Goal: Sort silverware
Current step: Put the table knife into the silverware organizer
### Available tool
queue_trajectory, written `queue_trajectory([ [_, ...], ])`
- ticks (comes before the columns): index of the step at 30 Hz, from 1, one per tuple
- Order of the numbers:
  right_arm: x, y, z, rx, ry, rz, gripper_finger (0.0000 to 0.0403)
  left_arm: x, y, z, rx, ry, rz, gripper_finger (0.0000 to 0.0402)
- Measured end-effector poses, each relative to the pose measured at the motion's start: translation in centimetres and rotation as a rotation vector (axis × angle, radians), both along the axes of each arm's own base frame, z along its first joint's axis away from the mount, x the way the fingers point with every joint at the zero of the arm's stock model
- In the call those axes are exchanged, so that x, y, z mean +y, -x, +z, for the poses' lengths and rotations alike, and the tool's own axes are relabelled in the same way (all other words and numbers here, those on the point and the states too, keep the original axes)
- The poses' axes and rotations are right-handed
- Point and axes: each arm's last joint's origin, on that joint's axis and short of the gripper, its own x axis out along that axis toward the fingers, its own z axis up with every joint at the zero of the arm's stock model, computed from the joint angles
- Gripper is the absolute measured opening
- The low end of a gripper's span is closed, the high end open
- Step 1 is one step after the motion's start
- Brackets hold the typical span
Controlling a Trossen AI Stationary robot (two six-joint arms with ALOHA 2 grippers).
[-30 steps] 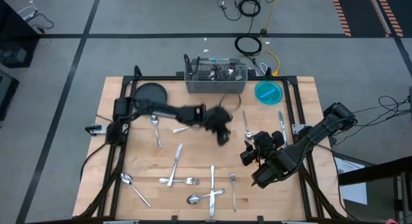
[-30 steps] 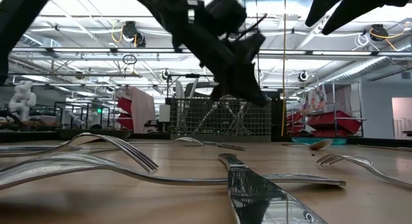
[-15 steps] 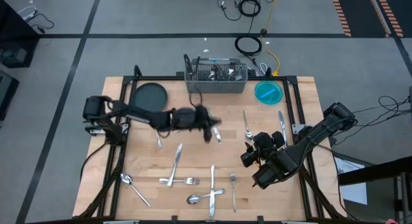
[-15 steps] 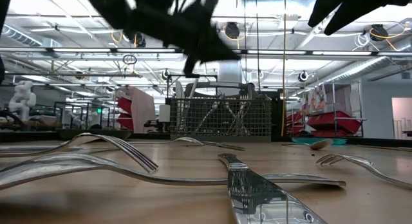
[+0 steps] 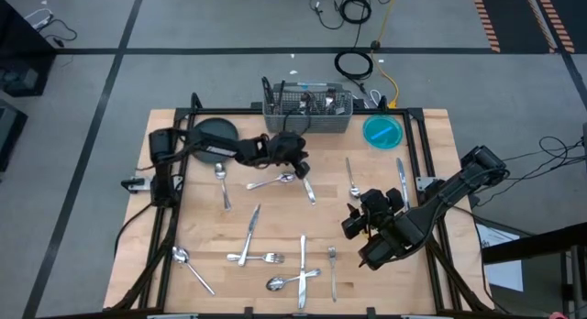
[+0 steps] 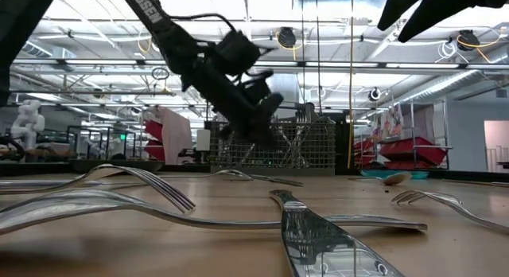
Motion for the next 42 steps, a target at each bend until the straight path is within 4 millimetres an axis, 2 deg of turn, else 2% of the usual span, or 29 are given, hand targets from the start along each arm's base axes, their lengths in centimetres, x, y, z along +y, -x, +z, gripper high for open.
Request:
queue_trajectory([
  [3, 0.0, -0.1, 0.0, -0.007, -0.004, 0.0, 0.0196, 0.9, 0.3, -0.8, 0.037, 0.019, 0.0, 0.0],
  [6, 0.0, -0.1, 0.0, -0.01, 0.008, 0.005, 0.0196, 1.2, 0.0, -0.8, 0.025, 0.056, 0.017, 0.0],
  [9, 0.0, -0.1, 0.1, -0.019, 0.023, 0.007, 0.0196, 1.4, 0.2, -1.9, 0.078, 0.083, 0.032, 0.0],
  [18, 0.0, -0.1, 0.1, -0.018, 0.023, 0.009, 0.0196, 0.7, 1.5, -2.9, 0.197, 0.193, 0.067, 0.0],
  [21, 0.0, -0.2, 0.1, -0.025, 0.019, 0.008, 0.0196, -0.5, 1.4, -3.1, 0.222, 0.231, 0.053, 0.0],
  [27, 0.3, -0.5, 0.1, -0.061, -0.007, 0.007, 0.0196, -4.6, 0.7, -3.3, 0.229, 0.378, -0.015, 0.0],
  [30, 0.3, -0.6, 0.1, -0.08, -0.023, 0.002, 0.0196, -6.6, 0.3, -3.3, 0.219, 0.393, -0.059, 0.0],
  [33, 0.2, -1.7, -0.1, -0.128, -0.07, -0.031, 0.0195, -7.8, -0.2, -3.0, 0.21, 0.393, -0.1, 0.0],
  [36, -0.1, -3.8, -1.6, -0.105, -0.128, -0.044, 0.0186, -8.0, -0.4, -2.8, 0.206, 0.391, -0.111, 0.0],
  [42, 0.1, -8.7, -7.9, 0.001, -0.152, -0.031, 0.0155, -7.6, -0.4, -2.8, 0.201, 0.409, -0.084, 0.0],
])
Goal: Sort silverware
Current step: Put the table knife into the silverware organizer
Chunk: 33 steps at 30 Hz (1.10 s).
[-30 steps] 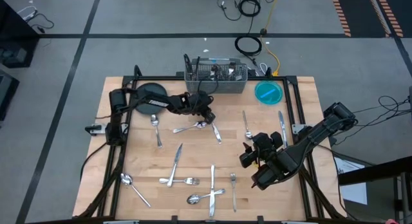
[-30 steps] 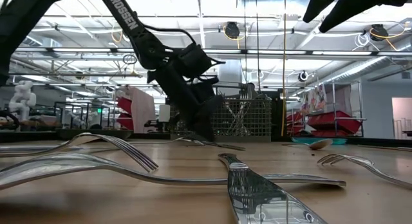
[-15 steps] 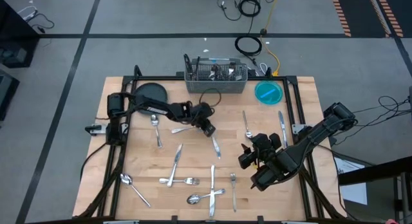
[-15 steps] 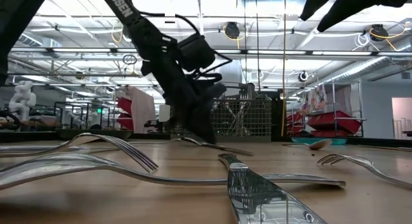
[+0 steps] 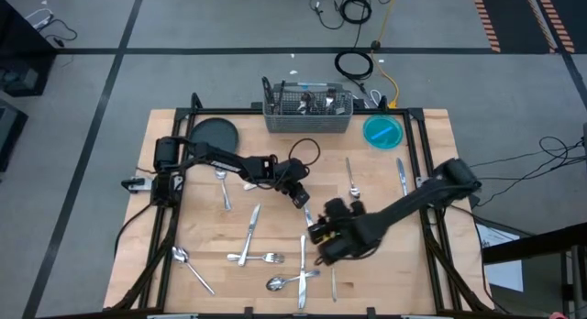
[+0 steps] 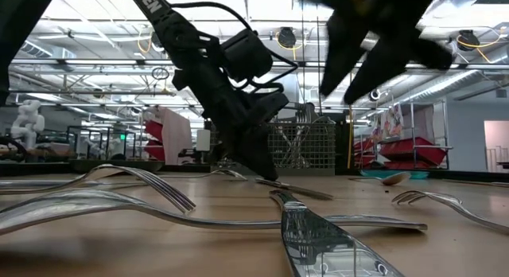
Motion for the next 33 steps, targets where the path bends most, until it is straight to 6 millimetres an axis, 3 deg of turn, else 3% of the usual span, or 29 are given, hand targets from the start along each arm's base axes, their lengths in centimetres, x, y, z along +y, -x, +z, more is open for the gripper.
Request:
queue_trajectory([
  [5, 0.1, -2.3, -3.2, 0.027, 0.012, 0.082, 0.0153, 0.5, 0.0, 0.0, -0.002, 0.007, 0.016, 0.0],
  [10, -0.9, -3.0, -3.5, 0.075, -0.06, 0.099, 0.0194, 0.8, 0.1, 0.0, -0.004, 0.034, 0.011, 0.0],
  [19, -4.2, -4.1, -3.5, 0.121, 0.0, 0.082, 0.0289, 0.9, 0.1, 0.0, -0.013, 0.057, -0.002, 0.0],
  [25, -5.4, -5.7, -3.6, 0.08, -0.009, 0.157, 0.0297, 0.8, 0.0, 0.0, -0.02, 0.073, -0.014, 0.0],
  [33, -5.9, -6.4, -7.0, 0.177, -0.03, 0.18, 0.0297, 0.9, 0.1, -0.1, -0.022, 0.076, -0.028, 0.0],
])
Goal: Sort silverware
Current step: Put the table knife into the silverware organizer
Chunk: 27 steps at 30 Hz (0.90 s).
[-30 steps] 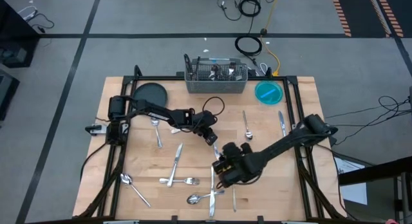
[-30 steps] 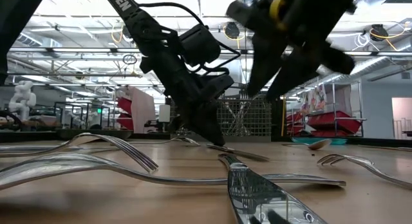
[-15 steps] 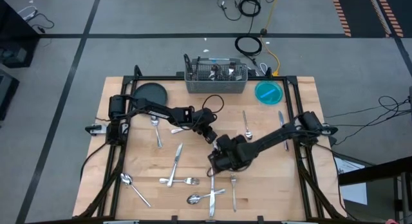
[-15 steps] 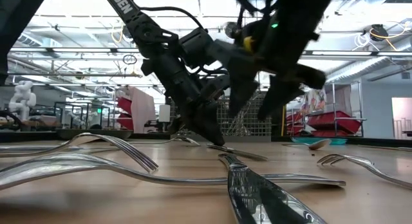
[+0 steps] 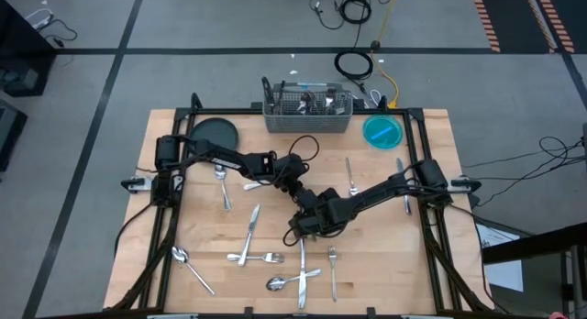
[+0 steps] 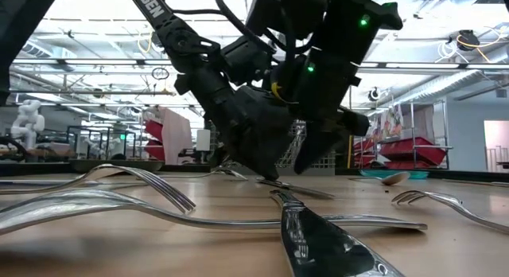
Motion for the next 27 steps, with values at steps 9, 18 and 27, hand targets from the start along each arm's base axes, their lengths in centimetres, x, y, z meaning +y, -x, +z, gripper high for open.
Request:
queue_trajectory([
  [9, -0.3, 0.9, -1.3, 0.085, 0.018, -0.104, 0.0297, 0.2, 0.1, -0.1, 0.009, 0.01, 0.018, 0.0],
  [18, -0.5, 0.8, -1.4, 0.081, -0.026, -0.13, 0.0271, 0.3, 0.2, -0.1, 0.011, 0.024, 0.006, 0.0],
  [27, -0.3, 0.1, -1.5, 0.011, -0.06, -0.121, 0.0223, 0.0, 0.3, -0.1, 0.013, 0.04, -0.031, 0.0],
])
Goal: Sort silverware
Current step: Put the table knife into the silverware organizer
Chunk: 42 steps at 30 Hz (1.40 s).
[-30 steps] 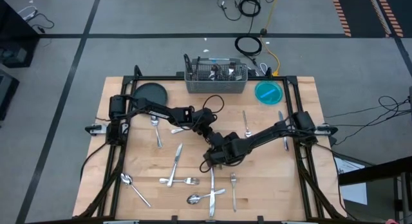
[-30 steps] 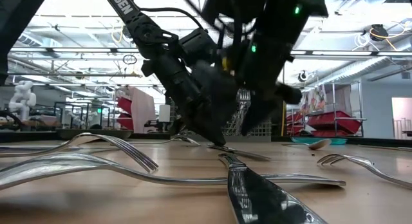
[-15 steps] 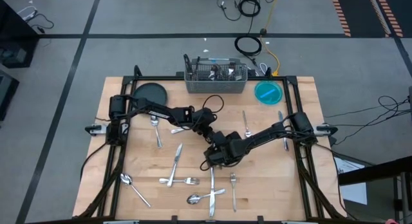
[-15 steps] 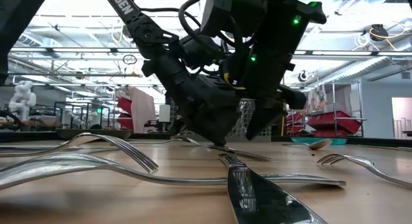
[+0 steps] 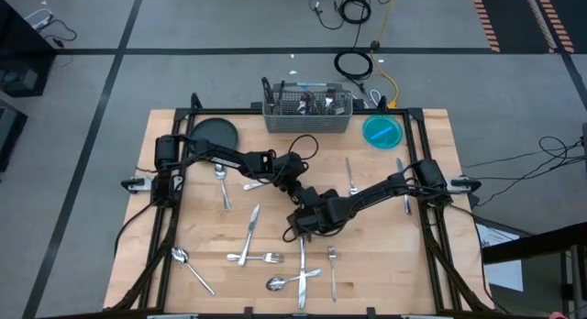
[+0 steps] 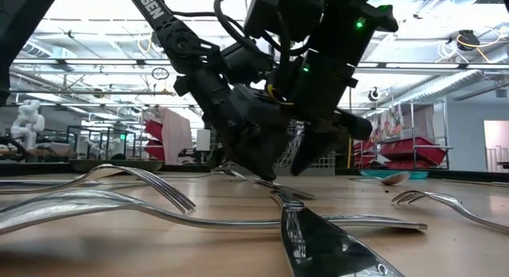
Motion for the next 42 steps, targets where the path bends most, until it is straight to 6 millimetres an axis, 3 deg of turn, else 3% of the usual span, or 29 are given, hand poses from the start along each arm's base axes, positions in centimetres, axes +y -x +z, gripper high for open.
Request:
queue_trajectory([
  [11, 0.2, -0.6, -0.1, -0.054, -0.015, 0.008, 0.023, 0.0, 0.0, 0.0, -0.002, 0.001, -0.013, 0.0],
  [28, 0.2, -1.0, -1.1, -0.017, -0.009, 0.084, 0.0174, -0.1, 0.3, -0.1, -0.009, -0.009, -0.172, 0.0],
  [36, 1.8, -1.3, -1.0, -0.094, -0.039, 0.125, 0.0182, -0.4, 0.5, 0.5, -0.003, -0.048, -0.285, 0.0],
  [42, 4.8, -0.9, -0.5, -0.182, -0.001, 0.194, 0.0194, 0.6, 1.1, 0.4, 0.029, -0.031, -0.293, 0.0],
])
